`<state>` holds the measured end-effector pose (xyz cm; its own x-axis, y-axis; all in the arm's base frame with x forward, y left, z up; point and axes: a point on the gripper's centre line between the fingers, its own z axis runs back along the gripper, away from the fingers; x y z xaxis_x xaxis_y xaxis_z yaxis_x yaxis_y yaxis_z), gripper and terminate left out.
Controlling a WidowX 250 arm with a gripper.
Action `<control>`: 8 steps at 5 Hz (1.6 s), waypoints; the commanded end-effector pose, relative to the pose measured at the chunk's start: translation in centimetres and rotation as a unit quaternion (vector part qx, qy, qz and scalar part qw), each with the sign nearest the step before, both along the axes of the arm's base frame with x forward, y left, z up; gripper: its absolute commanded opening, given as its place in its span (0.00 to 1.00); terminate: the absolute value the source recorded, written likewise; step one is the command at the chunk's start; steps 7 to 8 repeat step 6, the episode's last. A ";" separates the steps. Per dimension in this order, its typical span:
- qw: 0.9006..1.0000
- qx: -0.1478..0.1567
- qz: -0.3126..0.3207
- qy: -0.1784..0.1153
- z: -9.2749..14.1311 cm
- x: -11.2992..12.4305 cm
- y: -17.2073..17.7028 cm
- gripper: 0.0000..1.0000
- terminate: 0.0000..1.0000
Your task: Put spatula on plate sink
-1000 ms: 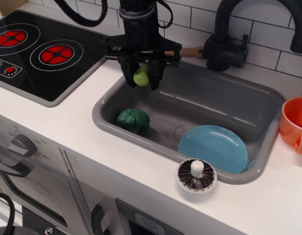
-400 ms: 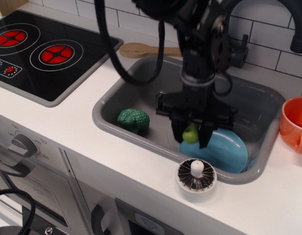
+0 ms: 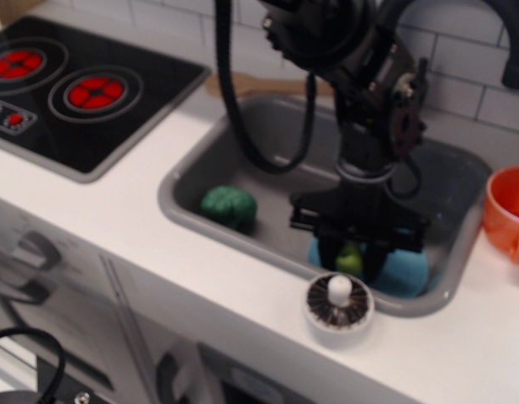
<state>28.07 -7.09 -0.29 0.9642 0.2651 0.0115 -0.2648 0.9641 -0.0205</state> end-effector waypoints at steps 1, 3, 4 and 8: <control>0.999 -0.038 0.022 -0.013 3.1 0.9 -0.4 1.00 0.00; 0.996 -0.063 0.041 -0.047 7.6 2.1 1.3 1.00 0.00; 0.995 -0.051 0.060 -0.069 9.8 2.7 3.1 1.00 0.00; 0.995 -0.051 0.060 -0.069 9.8 2.7 3.1 1.00 1.00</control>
